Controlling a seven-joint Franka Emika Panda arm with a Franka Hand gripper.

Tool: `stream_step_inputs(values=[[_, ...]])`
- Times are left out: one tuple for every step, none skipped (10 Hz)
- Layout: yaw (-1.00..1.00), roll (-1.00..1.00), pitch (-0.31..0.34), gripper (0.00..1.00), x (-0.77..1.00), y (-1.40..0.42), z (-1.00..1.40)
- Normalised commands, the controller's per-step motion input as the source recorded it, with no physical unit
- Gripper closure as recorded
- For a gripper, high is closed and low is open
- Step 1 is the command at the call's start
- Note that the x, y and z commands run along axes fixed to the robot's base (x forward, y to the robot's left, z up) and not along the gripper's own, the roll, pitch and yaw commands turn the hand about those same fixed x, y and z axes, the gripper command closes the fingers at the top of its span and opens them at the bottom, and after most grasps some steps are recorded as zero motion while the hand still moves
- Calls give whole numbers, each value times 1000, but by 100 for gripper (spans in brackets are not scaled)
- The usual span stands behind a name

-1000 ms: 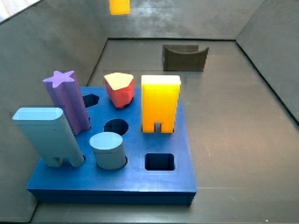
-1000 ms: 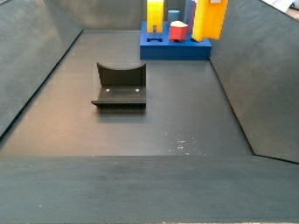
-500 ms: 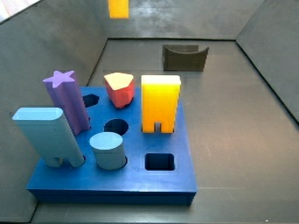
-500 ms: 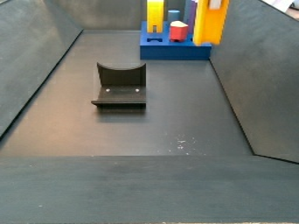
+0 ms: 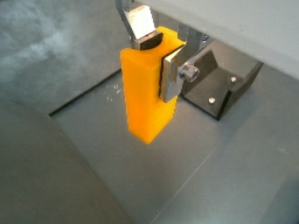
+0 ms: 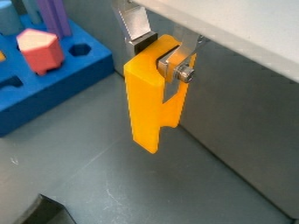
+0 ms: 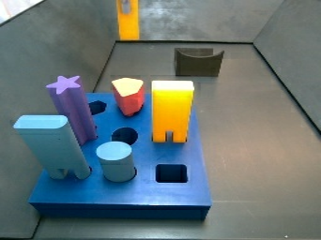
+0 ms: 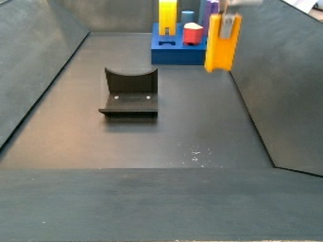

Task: Pick up the arch object. Move up. Place the arch object on the fixture. Regrasp the arch object. Rotate the arch object. Move to above the board. Insert the arch object.
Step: Rotate the arch object.

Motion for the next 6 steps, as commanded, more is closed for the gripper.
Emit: stream_step_inputs(values=[[-28, -176, -40, 100, 27, 15, -1000], [-24, -180, -41, 100, 31, 18, -1000], [-18, -185, -41, 100, 32, 20, -1000], [-13, -189, -44, 100, 35, 22, -1000], [-10, -193, -44, 100, 40, 24, -1000], [-6, -198, -43, 100, 37, 23, -896]])
